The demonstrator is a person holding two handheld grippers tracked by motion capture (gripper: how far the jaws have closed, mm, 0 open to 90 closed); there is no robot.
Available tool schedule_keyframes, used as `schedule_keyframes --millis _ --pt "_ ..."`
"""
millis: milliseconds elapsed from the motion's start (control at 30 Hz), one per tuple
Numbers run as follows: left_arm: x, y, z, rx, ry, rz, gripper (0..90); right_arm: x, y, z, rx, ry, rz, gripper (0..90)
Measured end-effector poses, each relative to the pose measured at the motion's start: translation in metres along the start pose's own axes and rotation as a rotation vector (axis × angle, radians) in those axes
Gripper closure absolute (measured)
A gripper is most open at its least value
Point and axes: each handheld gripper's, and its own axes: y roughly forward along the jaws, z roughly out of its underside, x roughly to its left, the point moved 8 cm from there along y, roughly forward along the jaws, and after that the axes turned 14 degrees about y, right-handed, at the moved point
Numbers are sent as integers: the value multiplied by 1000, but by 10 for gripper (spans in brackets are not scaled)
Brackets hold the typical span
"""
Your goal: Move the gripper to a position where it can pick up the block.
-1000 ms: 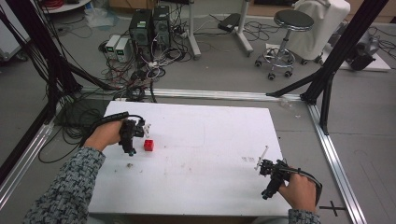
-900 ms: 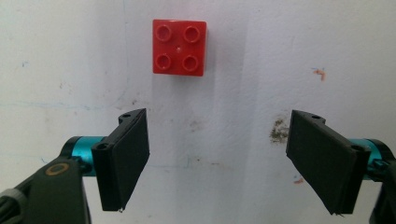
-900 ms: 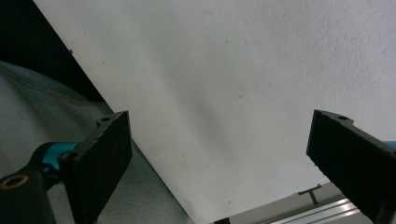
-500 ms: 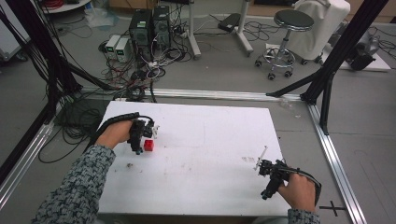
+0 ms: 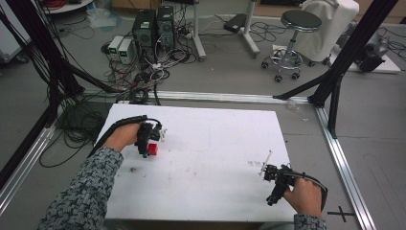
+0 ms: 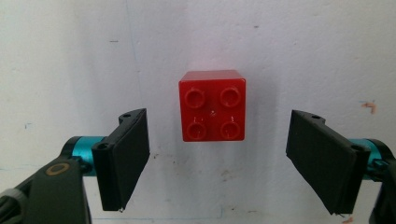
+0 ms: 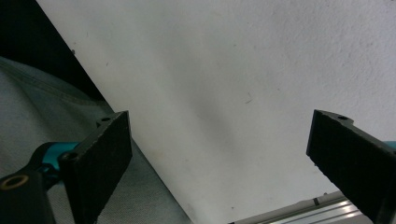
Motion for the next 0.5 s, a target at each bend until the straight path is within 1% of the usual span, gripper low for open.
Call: schedule_keyframes --millis 33,67,200,233,400,433,467,500 --pt "1 1 0 2 8 3 218 -1 0 0 3 -5 9 64" --pt "1 2 -1 2 8 6 218 0 0 0 1 0 -2 64" --pt "1 8 -4 6 18 25 218 -2 0 0 5 -15 11 64" --pt "1 10 -5 5 22 25 218 -2 0 1 2 -17 5 64" --pt "1 14 -6 9 21 42 219 -2 -1 2 2 -11 9 64" --pt "1 15 -6 8 17 43 219 -3 -1 2 1 -19 11 64" --pt "1 15 -6 11 17 45 218 0 -1 2 0 -2 -4 64" --pt "1 15 -5 13 17 48 219 0 -1 2 4 -2 -3 64"
